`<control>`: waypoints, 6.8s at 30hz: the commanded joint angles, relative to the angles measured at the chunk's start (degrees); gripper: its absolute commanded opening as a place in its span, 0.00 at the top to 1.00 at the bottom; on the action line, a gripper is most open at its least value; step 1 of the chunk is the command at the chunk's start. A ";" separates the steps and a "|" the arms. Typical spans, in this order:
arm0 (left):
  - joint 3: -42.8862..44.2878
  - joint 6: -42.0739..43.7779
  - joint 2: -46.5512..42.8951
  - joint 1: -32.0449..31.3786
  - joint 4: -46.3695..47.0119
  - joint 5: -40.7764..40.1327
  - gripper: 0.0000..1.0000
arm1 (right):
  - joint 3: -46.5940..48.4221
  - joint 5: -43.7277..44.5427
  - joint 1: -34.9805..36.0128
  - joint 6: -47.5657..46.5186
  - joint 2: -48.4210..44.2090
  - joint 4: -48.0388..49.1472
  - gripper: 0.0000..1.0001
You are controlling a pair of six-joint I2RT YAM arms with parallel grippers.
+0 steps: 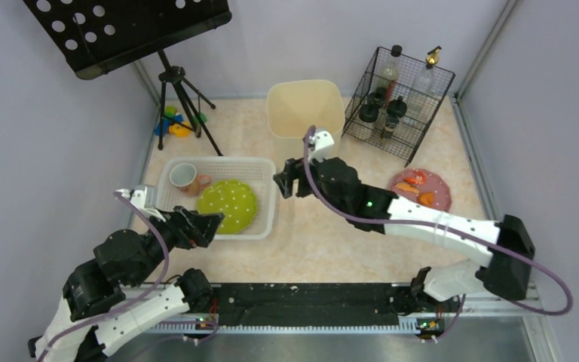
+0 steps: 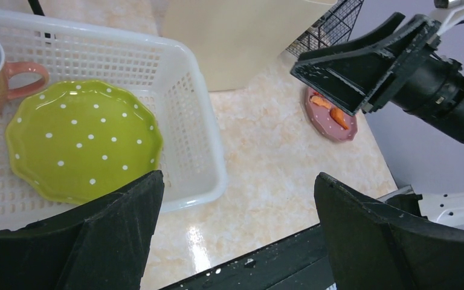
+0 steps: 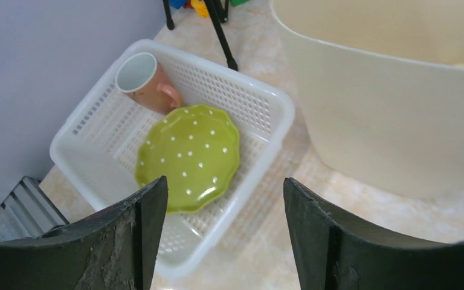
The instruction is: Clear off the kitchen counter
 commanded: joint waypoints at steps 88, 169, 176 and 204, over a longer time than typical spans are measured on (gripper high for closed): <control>-16.22 0.64 17.09 0.12 23.18 18.55 0.01 | -36.81 -10.72 -12.25 26.06 1.05 2.86 0.37; -22.62 -17.21 70.46 6.95 49.39 31.01 0.51 | -49.42 -25.83 -36.90 23.83 -38.21 -15.46 0.33; -21.66 -16.90 72.90 7.76 49.56 31.19 0.57 | -49.61 -25.37 -36.90 23.43 -39.10 -16.08 0.33; -27.62 -19.57 78.33 8.09 59.56 32.85 1.00 | -61.10 -29.85 -36.92 31.59 -43.35 -7.65 0.33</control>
